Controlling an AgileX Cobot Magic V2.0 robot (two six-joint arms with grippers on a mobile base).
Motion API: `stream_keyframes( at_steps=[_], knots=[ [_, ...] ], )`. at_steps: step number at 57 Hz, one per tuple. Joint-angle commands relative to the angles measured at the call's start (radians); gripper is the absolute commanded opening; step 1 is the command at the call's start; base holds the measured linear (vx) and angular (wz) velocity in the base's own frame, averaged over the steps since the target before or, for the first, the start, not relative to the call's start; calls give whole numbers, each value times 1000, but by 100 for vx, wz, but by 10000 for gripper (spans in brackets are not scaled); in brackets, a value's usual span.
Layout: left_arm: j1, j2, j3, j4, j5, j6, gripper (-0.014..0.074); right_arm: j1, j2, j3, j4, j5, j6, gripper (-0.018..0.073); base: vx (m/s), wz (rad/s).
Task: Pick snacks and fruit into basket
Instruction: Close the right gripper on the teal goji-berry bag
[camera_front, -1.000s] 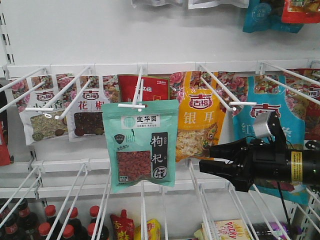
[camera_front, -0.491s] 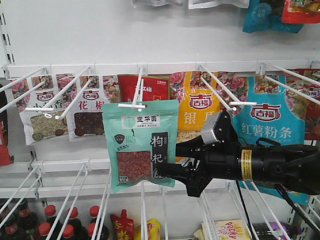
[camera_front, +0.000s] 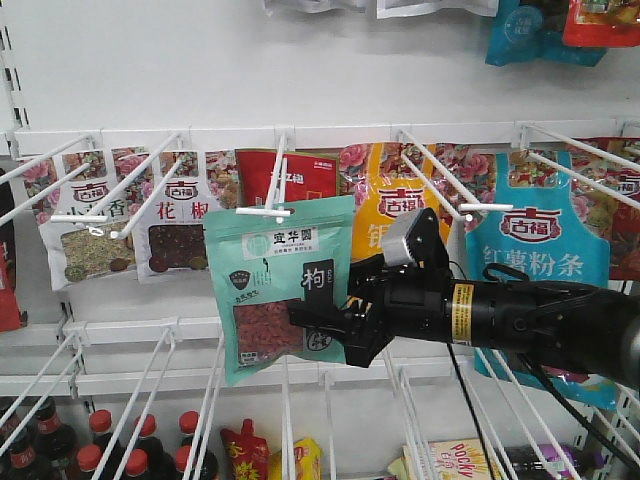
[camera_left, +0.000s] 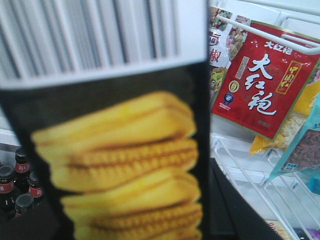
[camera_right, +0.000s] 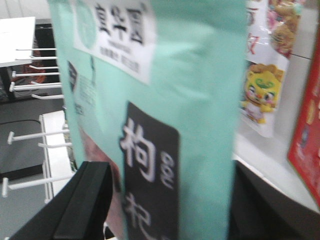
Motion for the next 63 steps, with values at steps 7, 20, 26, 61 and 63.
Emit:
stream_keyframes(
  at_steps=[7, 20, 26, 61, 63],
  knots=[
    [-6, 2, -38, 10, -106, 33, 2, 3, -49, -38, 44, -98, -1, 455, 0, 0],
    [-6, 2, -38, 10, -106, 33, 2, 3, -49, -38, 35, -137, 17, 314, 0, 0],
    [-6, 2, -38, 10, -107, 33, 2, 3, -49, -38, 38, -132, 31, 207, 0, 0],
    [-6, 2, -38, 9, -151, 33, 2, 1, -63, -38, 2, -229, 69, -12, 0, 0],
    [-6, 2, -38, 9, -152, 33, 2, 1, -69, -38, 0, -231, 73, -12, 0, 0]
  ],
)
